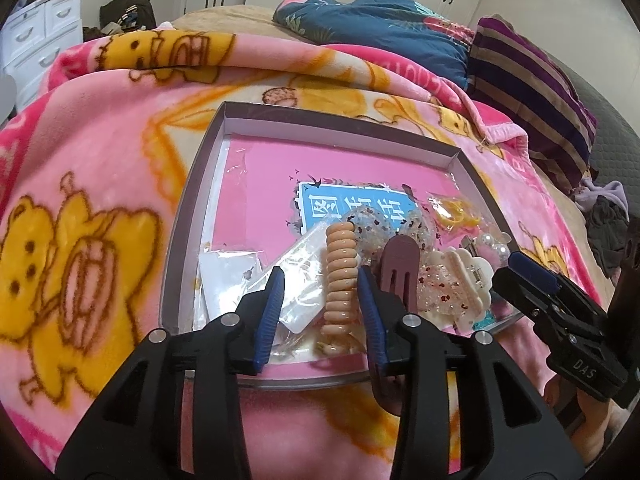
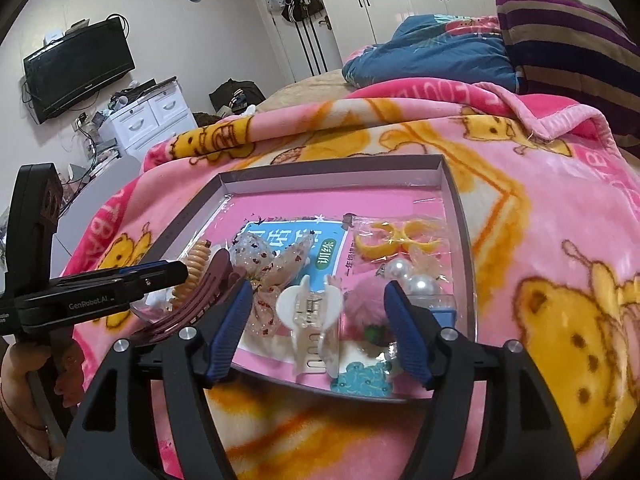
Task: Organize jewelry
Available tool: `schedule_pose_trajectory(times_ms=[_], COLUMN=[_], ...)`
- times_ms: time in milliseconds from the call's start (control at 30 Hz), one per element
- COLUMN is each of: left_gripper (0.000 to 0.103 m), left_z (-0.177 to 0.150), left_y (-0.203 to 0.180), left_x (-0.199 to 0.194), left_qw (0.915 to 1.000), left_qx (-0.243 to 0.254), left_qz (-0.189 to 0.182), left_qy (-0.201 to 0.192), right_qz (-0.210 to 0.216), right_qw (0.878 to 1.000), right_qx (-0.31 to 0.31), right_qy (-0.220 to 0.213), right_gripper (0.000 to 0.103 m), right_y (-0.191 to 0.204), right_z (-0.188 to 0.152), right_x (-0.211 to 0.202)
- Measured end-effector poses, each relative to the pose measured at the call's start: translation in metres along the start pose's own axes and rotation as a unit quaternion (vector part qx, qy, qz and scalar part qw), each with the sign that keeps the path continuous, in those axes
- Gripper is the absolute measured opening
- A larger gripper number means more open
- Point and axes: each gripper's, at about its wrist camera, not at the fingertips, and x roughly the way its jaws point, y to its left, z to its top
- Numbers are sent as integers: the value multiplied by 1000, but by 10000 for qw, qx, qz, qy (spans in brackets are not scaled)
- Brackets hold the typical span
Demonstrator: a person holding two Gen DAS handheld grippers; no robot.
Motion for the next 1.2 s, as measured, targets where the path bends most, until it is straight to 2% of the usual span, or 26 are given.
schedule_pose_trajectory(times_ms=[367,467,567,700,733,867,1200], left_gripper=[44,59,65,91,93,94,94], left_z=[0,0,-2,-5,-6,-12,-50], left_y=[-5,-6,-7,-9,-9,-7,-15], left_x=[-24,-34,-42,-59,-62,-79,-109], left_qw=[9999,9997,9996,9989,9988,9976,9965], left_qx=[-36,-53,-107,-142,-170,-302,-75], left_qz=[18,51,38,78,50,-16,345], left_qy=[-134,-226,-268,-429,-464,-616,-754], right_qz=[-68,-99,-153,-250,-281,-369,-367], right_qw=[9999,9997,9995,9988,9984,9971,9962], right_qx=[-20,-86,-139,-228,-258,-329,-387], right_qy=[-126,-196,-251,-366,-410,-583,-689], right_gripper=[80,84,88,94,97,99,99], right_y=[1,3,4,7,8,12,20], right_z=[5,7,8,8,8,4,-18], right_x=[-22,-31,-40,-55,-61,-80,-117])
